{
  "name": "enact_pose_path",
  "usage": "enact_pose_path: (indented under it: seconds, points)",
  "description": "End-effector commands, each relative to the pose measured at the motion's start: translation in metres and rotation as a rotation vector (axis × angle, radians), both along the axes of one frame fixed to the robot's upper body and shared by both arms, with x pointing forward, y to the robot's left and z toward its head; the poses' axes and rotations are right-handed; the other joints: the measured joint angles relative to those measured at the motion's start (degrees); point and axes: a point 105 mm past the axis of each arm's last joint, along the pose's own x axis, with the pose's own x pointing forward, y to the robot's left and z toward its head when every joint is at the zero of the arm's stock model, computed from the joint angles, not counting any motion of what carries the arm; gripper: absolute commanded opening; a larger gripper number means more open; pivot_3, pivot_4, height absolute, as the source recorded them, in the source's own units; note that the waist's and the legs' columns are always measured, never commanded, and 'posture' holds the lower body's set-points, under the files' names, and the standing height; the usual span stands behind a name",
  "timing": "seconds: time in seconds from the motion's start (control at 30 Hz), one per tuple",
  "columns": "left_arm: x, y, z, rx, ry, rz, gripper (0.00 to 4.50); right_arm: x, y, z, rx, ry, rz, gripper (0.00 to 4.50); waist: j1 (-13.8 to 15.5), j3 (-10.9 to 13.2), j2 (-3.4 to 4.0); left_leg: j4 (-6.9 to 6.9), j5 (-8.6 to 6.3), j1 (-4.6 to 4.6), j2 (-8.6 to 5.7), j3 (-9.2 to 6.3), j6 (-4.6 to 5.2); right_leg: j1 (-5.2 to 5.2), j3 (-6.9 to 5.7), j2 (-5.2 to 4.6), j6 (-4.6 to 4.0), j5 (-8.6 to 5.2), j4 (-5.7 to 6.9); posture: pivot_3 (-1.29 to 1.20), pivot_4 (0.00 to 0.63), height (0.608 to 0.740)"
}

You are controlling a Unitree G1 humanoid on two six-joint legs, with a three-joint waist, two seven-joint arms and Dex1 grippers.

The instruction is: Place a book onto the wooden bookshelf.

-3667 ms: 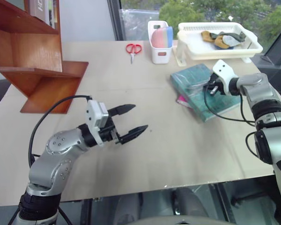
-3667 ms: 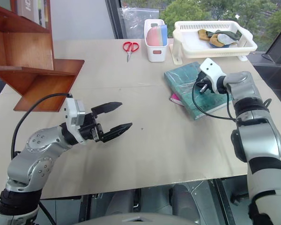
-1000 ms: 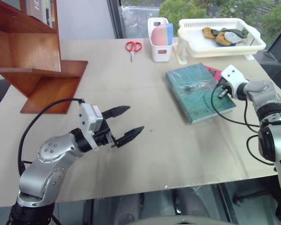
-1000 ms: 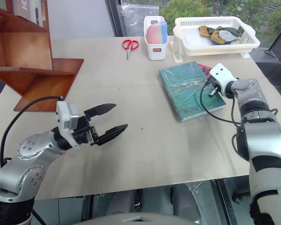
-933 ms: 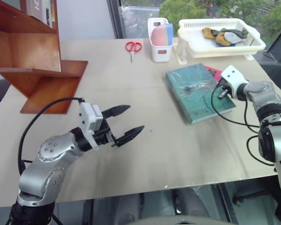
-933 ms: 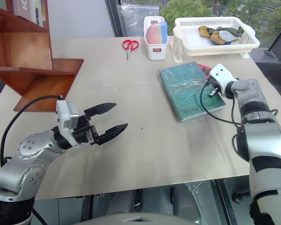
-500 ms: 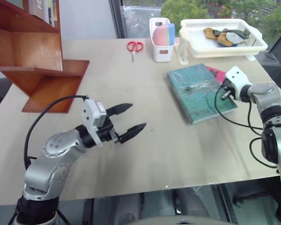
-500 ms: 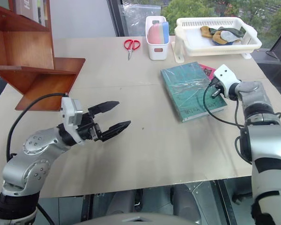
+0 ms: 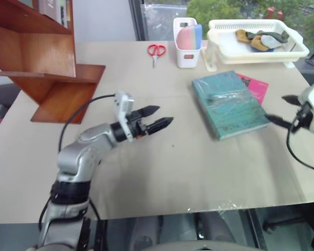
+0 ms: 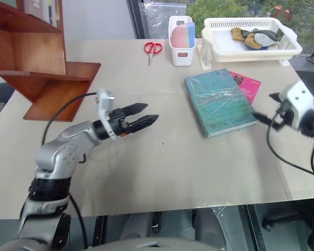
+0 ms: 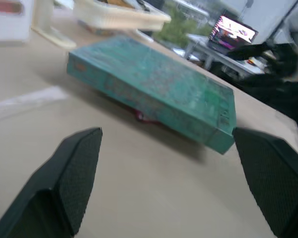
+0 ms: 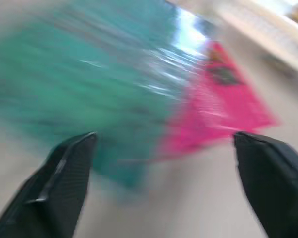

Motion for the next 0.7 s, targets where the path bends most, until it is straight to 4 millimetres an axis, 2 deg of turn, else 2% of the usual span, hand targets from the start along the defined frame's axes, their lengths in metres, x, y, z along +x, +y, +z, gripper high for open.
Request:
enact_pose_path:
  seconds: [0.03, 0.17, 0.23, 0.33, 0.53, 0.7]
  points:
    - [0.013, -0.018, -0.008, -0.041, 0.171, -0.053, 4.5, -0.042, 0.037, 0.016, 0.052, -0.044, 0.059, 4.38, -0.3, 0.0, -0.15, 0.01, 0.0, -0.01, 0.0, -0.06, 0.0, 0.05, -0.04, 0.01, 0.0, 0.0, 0.01, 0.0, 0.15, 0.74]
    - [0.036, -0.051, -0.018, -0.116, 0.402, -0.075, 4.5, -0.059, 0.063, 0.009, 0.088, -0.103, -0.011, 4.38, -0.54, 0.03, -0.25, 0.41, 0.0, -0.05, -0.04, -0.18, 0.02, 0.06, -0.06, 0.04, 0.06, 0.01, 0.2, 0.0, 0.15, 0.74]
    - [0.05, -0.072, -0.023, -0.167, 0.516, -0.051, 4.5, -0.058, 0.068, 0.006, 0.081, -0.129, -0.063, 4.38, -0.45, 0.04, -0.28, 0.67, 0.0, -0.1, -0.04, -0.31, 0.02, 0.07, -0.14, 0.05, 0.11, -0.02, 0.38, 0.0, 0.15, 0.74]
    - [0.059, -0.099, -0.03, -0.23, 0.648, -0.029, 4.5, -0.055, 0.074, 0.006, 0.076, -0.172, -0.127, 4.38, -0.39, 0.04, -0.33, 0.86, 0.0, -0.25, -0.08, -0.43, 0.03, 0.05, -0.19, 0.05, 0.19, -0.01, 0.36, 0.0, 0.15, 0.74]
    - [0.067, -0.122, -0.035, -0.311, 0.78, 0.006, 4.5, -0.059, 0.09, 0.002, 0.118, -0.179, -0.133, 4.38, -0.68, 0.03, -0.3, 0.84, -0.01, -0.76, -0.1, -0.72, 0.05, -0.33, -0.39, 0.11, 0.09, 0.04, 0.36, 0.0, 0.15, 0.74]
    - [0.07, -0.136, -0.035, -0.365, 0.825, 0.024, 4.5, -0.059, 0.099, -0.004, 0.153, -0.172, -0.135, 4.38, -0.23, 0.03, -0.31, 0.85, -0.01, -1.01, -0.19, -0.84, 0.05, -0.45, -0.52, 0.05, 0.1, 0.04, 0.28, 0.0, 0.15, 0.74]
